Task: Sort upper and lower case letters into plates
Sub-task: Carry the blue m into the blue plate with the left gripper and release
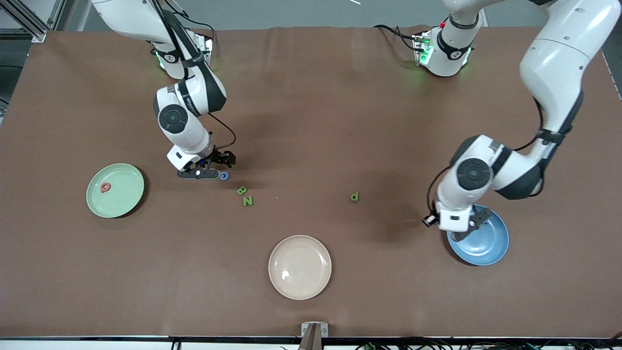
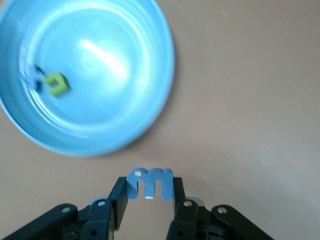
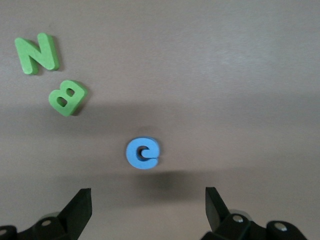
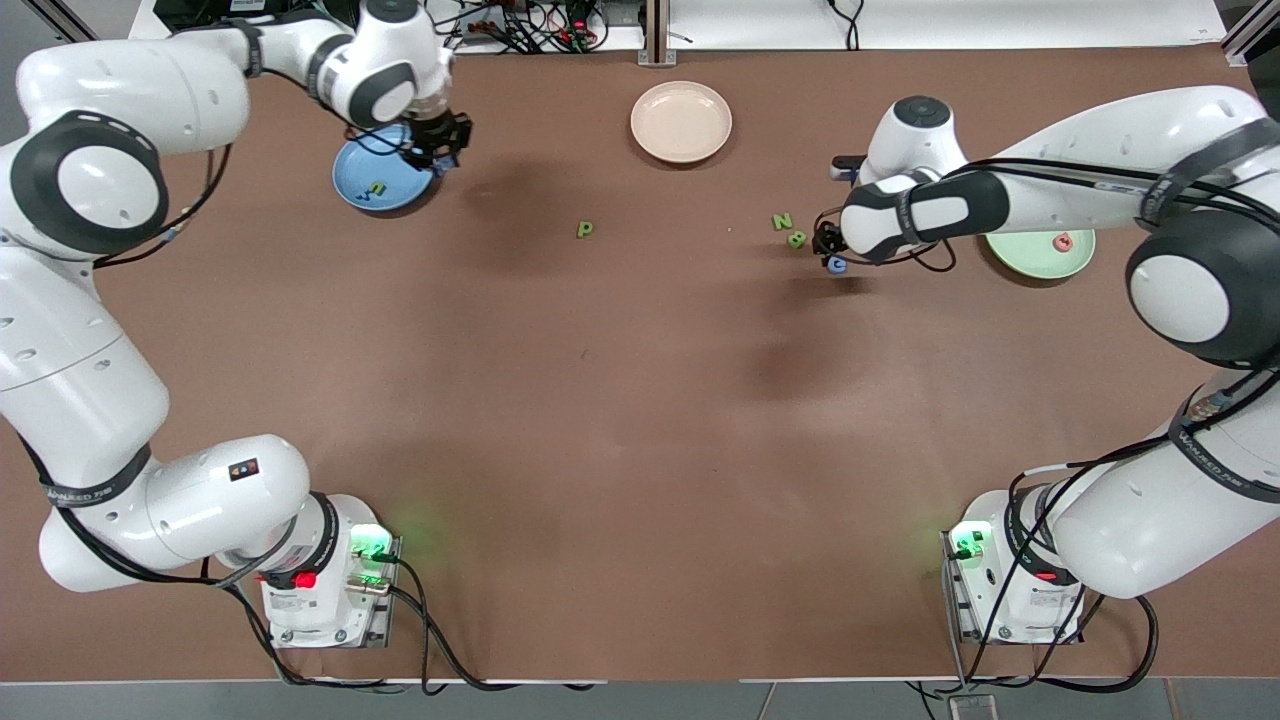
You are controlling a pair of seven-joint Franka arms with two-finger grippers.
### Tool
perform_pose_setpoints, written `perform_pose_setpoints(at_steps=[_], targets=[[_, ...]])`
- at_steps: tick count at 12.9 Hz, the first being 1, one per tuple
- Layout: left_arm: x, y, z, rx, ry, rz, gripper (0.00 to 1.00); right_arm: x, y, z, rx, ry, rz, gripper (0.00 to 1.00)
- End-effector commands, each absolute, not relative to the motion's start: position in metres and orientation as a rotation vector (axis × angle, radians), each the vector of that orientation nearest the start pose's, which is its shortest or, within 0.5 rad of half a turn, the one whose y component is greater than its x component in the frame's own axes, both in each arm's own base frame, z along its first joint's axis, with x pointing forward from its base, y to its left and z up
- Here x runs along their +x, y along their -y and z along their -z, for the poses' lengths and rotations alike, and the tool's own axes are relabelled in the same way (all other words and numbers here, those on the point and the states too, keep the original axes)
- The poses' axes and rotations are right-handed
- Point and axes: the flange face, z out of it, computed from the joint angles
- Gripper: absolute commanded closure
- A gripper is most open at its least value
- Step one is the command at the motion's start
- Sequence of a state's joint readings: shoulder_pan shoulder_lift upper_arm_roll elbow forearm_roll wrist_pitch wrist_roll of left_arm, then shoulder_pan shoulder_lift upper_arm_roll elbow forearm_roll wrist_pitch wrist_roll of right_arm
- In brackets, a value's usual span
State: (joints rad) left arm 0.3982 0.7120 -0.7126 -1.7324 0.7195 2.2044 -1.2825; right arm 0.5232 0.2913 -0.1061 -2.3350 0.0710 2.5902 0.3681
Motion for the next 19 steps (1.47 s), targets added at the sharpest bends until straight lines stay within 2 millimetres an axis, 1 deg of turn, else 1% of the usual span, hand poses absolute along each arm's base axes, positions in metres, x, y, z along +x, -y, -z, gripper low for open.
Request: perform_pose_setpoints(at_steps=[1,3,5,6,8,9,11,12,13,14,15,16,17,18,19], targets=[[0.651,0.117,-0.242,-2.886,0.932,0.116,0.89,0.468,-0.207,-0.194,-3.147,-0.053,-0.042,0.06],[0.654,0.106,-0.243,-2.884,0.936,0.117,0.89,0.469,-0.208,-0.186,-3.148,-0.050,-0.029,0.13],[0.655,0.096,-0.240,-2.877,0.928,0.112,0.89,0.471,-0.207,-0.176,-3.155,-0.052,-0.039,0.23],[0.657,0.083,-0.236,-2.855,0.939,0.112,0.89,0.473,-0.208,-0.176,-3.152,-0.052,-0.023,0.26],[0.663,0.067,-0.235,-2.844,0.937,0.120,0.83,0.475,-0.206,-0.173,-3.151,-0.059,-0.012,0.31],[0.665,0.058,-0.232,-2.832,0.952,0.118,0.76,0.476,-0.206,-0.172,-3.150,-0.063,-0.008,0.31],[0.665,0.063,-0.233,-2.825,0.983,0.120,0.15,0.481,-0.205,-0.168,-3.153,-0.069,-0.008,0.33],[0.665,0.068,-0.235,-2.827,1.003,0.119,0.00,0.482,-0.206,-0.166,-3.154,-0.068,-0.010,0.35],[0.663,0.079,-0.240,-2.834,1.016,0.121,0.00,0.483,-0.206,-0.166,-3.153,-0.068,-0.005,0.39],[0.660,0.098,-0.244,-2.845,1.043,0.120,0.00,0.483,-0.206,-0.166,-3.153,-0.068,-0.005,0.43],[0.656,0.121,-0.246,-2.845,1.097,0.119,0.00,0.483,-0.206,-0.167,-3.154,-0.066,-0.005,0.49],[0.649,0.155,-0.246,-2.839,1.130,0.125,0.00,0.484,-0.206,-0.167,-3.153,-0.071,-0.005,0.55],[0.639,0.195,-0.241,-2.832,1.169,0.120,0.00,0.483,-0.206,-0.167,-3.154,-0.066,-0.005,0.59],[0.630,0.225,-0.235,-2.826,1.207,0.112,0.00,0.483,-0.208,-0.167,-3.154,-0.061,-0.005,0.64],[0.620,0.249,-0.226,-2.826,1.222,0.094,0.01,0.482,-0.209,-0.167,-3.154,-0.059,-0.005,0.69]])
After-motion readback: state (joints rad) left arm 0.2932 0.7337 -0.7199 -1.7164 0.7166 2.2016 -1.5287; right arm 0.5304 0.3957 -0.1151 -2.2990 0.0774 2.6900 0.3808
